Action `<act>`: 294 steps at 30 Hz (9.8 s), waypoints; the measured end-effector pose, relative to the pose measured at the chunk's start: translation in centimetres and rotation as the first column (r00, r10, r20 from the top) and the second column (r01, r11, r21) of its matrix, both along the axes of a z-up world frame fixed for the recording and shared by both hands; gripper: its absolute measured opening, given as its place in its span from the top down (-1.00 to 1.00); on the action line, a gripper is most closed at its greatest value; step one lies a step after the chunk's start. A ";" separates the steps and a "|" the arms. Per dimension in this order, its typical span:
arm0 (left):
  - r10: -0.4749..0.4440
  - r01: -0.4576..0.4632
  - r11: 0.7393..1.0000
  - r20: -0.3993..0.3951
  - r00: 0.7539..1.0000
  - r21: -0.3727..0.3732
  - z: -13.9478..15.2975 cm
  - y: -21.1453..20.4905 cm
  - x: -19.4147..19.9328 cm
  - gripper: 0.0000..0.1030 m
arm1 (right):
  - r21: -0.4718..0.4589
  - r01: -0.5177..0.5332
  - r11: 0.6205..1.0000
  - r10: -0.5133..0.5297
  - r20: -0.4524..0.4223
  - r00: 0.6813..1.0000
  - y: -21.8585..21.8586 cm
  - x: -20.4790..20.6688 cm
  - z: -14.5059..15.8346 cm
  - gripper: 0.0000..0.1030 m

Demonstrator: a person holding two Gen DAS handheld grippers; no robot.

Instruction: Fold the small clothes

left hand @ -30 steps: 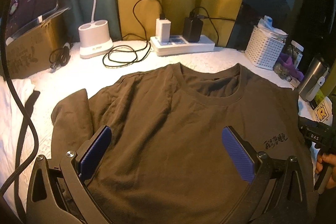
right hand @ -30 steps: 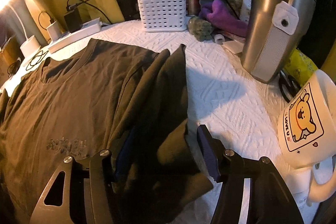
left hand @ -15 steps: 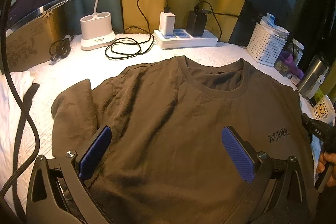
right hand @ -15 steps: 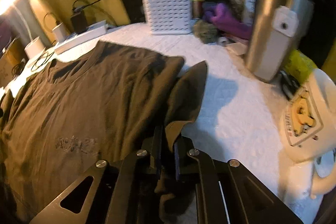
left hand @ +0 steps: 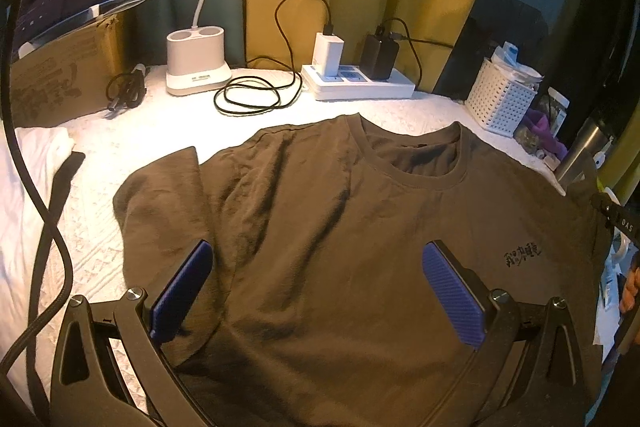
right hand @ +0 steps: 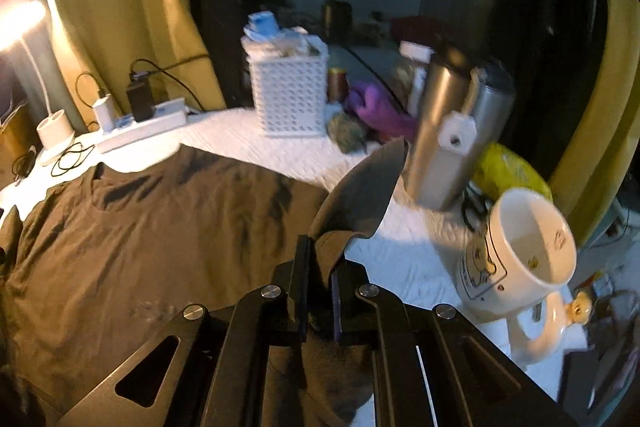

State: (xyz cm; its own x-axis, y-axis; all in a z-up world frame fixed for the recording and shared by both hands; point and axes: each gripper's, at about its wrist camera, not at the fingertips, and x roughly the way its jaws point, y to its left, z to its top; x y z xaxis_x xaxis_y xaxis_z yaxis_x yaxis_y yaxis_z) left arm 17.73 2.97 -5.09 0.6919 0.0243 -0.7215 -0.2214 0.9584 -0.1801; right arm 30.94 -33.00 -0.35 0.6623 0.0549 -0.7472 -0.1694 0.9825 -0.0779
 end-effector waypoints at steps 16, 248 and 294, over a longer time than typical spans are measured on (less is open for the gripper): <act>0.008 -0.007 0.999 0.021 1.000 -0.045 -0.6 3.8 -2.5 -1.00 | -0.121 -0.217 0.969 0.209 -0.076 0.975 11.4 -2.4 -4.1 0.85; -0.353 0.353 0.935 -0.091 0.931 -0.023 -2.3 -0.5 -14.1 -0.22 | 0.139 0.034 0.990 -0.019 -0.102 0.995 -6.0 -21.9 -3.5 -0.06; -0.383 0.369 0.924 0.201 0.902 0.103 6.1 -0.5 -22.9 0.92 | 0.064 -0.089 0.994 0.077 0.175 0.982 -5.7 -28.0 7.0 0.83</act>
